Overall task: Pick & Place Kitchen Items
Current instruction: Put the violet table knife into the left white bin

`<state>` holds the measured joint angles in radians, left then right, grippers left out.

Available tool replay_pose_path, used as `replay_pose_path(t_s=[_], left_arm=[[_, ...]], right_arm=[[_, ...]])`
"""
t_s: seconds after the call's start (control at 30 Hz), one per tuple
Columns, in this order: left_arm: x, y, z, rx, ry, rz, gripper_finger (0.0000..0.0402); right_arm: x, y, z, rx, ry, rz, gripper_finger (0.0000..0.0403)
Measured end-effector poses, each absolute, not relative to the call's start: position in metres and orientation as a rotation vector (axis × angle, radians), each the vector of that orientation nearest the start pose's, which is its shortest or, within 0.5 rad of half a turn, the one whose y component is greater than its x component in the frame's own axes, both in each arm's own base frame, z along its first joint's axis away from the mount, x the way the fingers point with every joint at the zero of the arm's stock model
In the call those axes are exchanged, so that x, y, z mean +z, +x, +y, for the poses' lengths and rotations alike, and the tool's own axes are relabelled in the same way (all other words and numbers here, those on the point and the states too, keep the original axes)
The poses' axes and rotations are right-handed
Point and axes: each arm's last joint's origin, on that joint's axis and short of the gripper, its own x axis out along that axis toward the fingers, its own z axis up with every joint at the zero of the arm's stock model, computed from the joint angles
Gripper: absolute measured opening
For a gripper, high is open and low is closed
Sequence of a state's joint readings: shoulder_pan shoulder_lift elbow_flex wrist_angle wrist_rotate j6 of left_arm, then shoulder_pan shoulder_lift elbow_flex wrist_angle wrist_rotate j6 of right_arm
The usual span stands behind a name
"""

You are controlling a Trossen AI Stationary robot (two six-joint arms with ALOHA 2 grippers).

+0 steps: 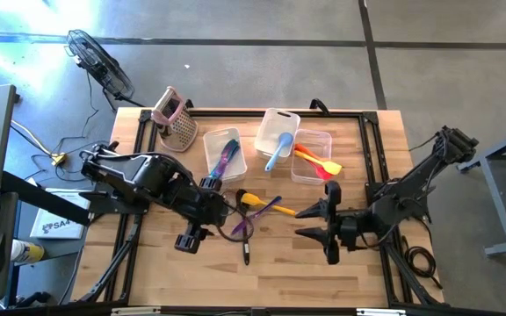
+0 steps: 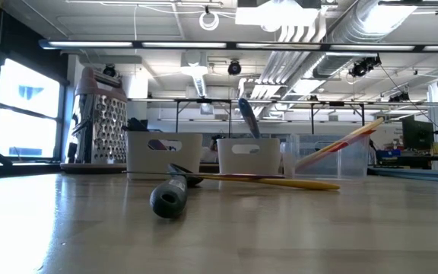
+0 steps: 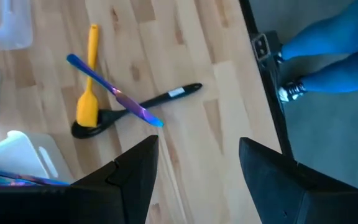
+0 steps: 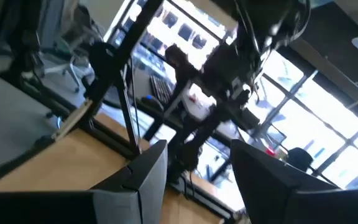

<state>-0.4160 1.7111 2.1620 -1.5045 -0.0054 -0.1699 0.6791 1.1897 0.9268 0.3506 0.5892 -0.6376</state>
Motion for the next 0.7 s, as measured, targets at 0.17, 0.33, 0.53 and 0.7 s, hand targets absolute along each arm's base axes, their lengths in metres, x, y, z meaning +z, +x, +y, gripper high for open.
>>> replay_pose_path(t_s=[0.17,0.33,0.53,0.7], left_arm=[[0.44,0.269,-0.127,-0.296,0.087,1.087,0.0219],[0.439,0.262,-0.133,-0.298,0.096,1.122,0.0219],[0.44,0.253,-0.146,-0.281,0.131,1.11,0.0219],[0.446,0.239,-0.154,-0.23,0.149,1.06,0.0219]], right_arm=[[0.338,0.23,0.156,0.031,-0.606,-0.045,0.017],[0.325,0.244,0.155,0.014,-0.596,0.003,0.017],[0.308,0.262,0.151,-0.018,-0.545,0.066,0.0169],[0.297,0.274,0.145,-0.041,-0.483,0.105,0.0169]])
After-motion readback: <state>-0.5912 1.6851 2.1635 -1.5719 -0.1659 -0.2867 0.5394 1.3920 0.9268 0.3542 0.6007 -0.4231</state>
